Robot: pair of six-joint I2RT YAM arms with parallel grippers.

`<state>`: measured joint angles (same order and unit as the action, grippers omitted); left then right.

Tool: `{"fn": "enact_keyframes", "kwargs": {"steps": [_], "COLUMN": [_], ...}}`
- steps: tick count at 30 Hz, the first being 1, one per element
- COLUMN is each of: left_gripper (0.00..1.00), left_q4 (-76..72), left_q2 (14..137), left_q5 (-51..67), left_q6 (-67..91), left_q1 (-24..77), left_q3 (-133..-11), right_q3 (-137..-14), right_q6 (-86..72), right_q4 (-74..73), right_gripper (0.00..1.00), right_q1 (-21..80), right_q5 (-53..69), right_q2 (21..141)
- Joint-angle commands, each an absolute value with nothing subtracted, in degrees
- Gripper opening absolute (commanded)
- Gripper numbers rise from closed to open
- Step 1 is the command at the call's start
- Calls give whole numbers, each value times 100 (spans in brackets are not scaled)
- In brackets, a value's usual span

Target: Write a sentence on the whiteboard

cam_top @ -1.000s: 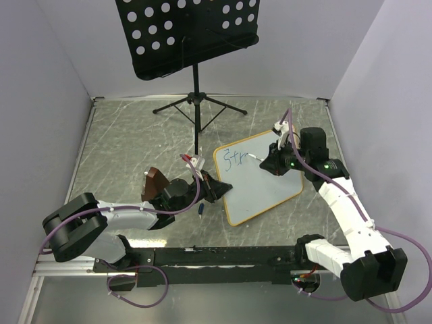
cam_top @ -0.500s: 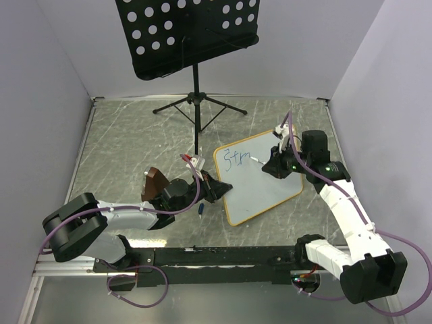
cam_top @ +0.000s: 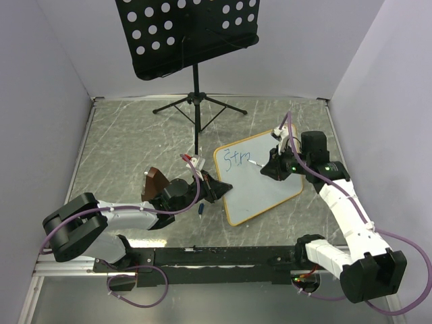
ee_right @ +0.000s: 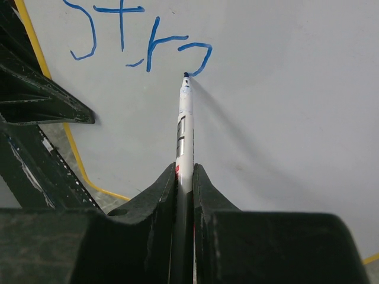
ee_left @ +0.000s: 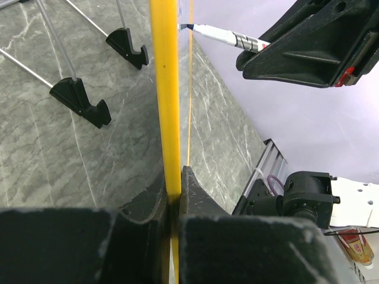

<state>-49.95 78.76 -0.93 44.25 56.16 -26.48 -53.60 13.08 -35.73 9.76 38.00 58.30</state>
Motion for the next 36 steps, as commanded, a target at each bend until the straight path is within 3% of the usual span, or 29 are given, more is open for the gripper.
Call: {"fn": "enact_keyframes", "kwargs": {"steps": [1, 13, 36], "left_gripper": [1, 1, 1], "left_q4": [-5695, -5678, -5757], "left_q2": [7910, 7901, 7910], "left_q5": [105, 97, 158], "left_q6": [4175, 4184, 4201], "left_q1": [5634, 5634, 5607], "left_q3": [-2900, -2883, -2865], "right_q3": [-5703, -6126, -5792], "right_q6": [1266, 1081, 1099], "right_q4": [-3463, -3366, -3261], "right_gripper": [0, 0, 0], "right_q1": [1028, 1002, 589], "right_q5": [3946, 3929, 3867], "right_q2": [5950, 6091, 6170]}}
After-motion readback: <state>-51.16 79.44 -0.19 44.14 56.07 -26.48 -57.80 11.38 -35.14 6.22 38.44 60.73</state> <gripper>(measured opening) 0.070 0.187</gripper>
